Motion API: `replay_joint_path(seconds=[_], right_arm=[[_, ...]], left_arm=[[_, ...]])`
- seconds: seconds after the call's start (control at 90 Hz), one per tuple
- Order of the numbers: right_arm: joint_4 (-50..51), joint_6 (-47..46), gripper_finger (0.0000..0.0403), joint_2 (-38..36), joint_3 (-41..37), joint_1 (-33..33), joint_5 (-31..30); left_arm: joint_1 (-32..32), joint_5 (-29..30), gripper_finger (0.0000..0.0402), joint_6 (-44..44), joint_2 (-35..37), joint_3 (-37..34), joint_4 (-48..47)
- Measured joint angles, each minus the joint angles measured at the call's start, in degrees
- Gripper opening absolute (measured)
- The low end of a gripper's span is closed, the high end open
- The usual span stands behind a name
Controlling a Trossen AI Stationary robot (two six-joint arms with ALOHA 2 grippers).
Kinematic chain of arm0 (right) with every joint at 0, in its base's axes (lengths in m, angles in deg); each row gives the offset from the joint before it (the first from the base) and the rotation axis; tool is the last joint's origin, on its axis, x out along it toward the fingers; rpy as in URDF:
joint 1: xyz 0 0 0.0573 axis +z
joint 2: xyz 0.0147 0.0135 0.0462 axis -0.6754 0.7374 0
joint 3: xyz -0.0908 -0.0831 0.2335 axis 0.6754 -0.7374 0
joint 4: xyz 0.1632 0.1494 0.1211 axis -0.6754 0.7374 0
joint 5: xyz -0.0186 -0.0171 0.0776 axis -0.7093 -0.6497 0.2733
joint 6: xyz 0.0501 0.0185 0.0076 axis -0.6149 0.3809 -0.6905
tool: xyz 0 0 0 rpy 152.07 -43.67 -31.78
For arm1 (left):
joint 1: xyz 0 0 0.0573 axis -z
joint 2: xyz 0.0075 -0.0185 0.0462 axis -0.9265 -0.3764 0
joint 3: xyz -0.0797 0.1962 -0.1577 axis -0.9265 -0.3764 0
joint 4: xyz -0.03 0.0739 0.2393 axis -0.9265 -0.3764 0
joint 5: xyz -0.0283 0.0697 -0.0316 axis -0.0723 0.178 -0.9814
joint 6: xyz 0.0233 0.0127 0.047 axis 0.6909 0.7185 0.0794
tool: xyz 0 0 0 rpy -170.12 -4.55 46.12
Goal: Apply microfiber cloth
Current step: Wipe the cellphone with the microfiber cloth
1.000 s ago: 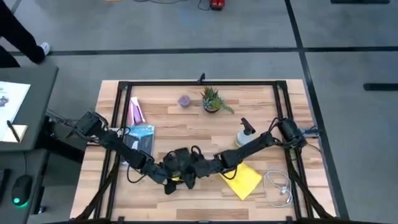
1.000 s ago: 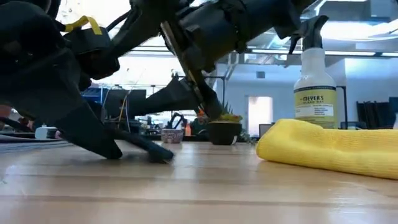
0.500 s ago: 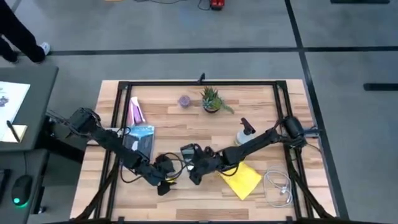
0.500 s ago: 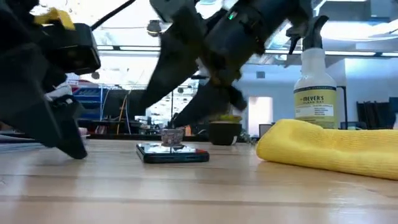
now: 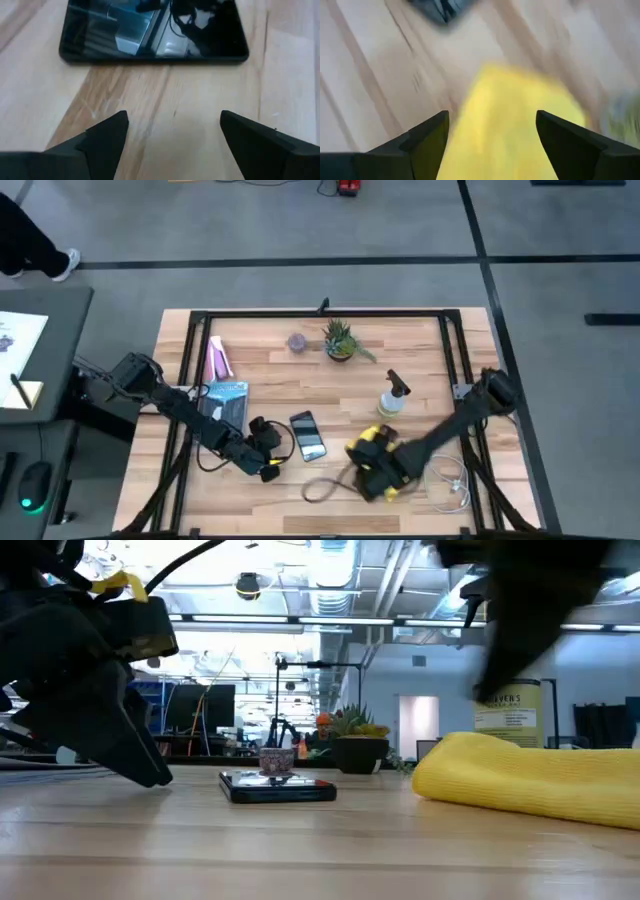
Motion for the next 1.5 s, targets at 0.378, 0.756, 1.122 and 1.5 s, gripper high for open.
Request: replay_joint_path(seconds=[0.378, 0.756, 1.122, 1.5], right_arm=[[-3.1, -4.4, 0.0182, 8.6, 0.2, 0.2, 0.1], [-22.0, 27.4, 0.0010, -0.5, 0.0, -7.2, -2.6], [-44.5, 48.0, 0.0004, 3.2, -0.1, -22.7, 11.6], [-42.7, 48.1, 0.0003, 3.8, -0.1, -22.8, 14.1]], left_arm=[[-0.1, 1.4, 0.0301, 6.2, 0.1, 0.0, 6.2], [0.4, 11.2, 0.0301, 10.3, 0.1, 0.1, 6.3], [-4.2, 7.7, 0.0301, 18.8, 0.1, 0.1, 4.8], [-10.5, 0.3, 0.0301, 18.3, 0.1, 0.1, 5.8]])
